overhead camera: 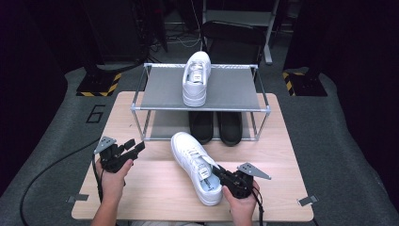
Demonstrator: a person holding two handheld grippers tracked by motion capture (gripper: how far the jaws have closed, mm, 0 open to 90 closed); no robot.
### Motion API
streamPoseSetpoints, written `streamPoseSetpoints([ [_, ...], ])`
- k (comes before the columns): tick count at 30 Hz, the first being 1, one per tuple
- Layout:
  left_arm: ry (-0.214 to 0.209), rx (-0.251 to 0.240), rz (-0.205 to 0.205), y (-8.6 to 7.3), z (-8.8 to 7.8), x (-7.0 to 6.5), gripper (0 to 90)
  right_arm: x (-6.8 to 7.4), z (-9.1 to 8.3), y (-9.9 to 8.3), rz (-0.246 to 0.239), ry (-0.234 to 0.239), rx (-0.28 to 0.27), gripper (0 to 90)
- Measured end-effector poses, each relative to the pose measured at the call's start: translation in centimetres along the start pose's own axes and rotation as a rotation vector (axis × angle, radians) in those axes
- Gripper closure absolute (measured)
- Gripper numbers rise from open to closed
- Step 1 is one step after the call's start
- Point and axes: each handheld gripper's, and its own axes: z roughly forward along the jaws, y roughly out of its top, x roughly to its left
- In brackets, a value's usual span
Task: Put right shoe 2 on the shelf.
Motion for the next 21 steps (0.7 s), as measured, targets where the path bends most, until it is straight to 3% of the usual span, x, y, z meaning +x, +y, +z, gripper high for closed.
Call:
streamPoseSetpoints([
  [11, 0.007, 0.000, -0.004, 0.0, 0.0, 0.0, 46.4, -1.1, -3.0, 1.1, 0.039, -0.059, -0.055, 80.6],
  [21, 0.004, 0.000, -0.004, 0.0, 0.1, 0.1, 46.5, -2.1, -5.4, 2.0, 0.041, -0.068, -0.074, 80.5],
])
